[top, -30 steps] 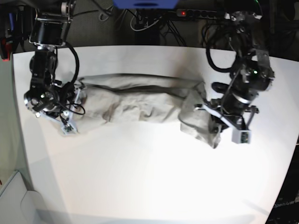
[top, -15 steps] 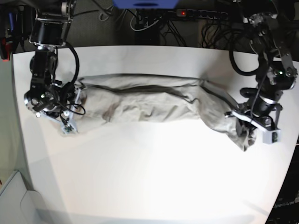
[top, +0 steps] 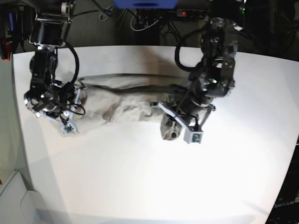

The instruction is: Layout the t-shirt on the table in an organized manner, then fold the t-shirt properly

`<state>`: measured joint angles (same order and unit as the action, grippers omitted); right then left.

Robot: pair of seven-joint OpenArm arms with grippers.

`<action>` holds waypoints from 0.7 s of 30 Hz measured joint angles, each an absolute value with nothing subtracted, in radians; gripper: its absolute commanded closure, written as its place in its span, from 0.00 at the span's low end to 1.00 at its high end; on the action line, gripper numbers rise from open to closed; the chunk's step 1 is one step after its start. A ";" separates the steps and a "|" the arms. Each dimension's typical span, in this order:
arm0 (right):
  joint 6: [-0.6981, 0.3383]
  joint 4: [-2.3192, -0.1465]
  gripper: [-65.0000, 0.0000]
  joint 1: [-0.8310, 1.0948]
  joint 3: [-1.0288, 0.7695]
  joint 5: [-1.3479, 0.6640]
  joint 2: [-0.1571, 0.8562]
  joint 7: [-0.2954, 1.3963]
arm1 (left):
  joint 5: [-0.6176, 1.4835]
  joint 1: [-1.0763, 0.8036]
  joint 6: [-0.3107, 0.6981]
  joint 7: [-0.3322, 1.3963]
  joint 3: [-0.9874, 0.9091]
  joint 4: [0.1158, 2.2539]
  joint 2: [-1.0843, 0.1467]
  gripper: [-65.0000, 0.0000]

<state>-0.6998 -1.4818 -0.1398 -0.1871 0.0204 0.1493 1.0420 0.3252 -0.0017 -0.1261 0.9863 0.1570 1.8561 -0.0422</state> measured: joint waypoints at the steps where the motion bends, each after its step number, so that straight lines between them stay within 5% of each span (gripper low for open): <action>1: -0.700 -1.482 0.54 -0.138 -0.187 0.021 0.149 1.042 | 0.303 0.002 -0.123 0.986 0.178 1.845 -0.025 1.00; 21: -0.700 -1.482 0.54 -0.138 -0.187 0.021 0.149 1.043 | 0.229 0.029 -0.116 0.973 0.276 1.768 0.033 0.94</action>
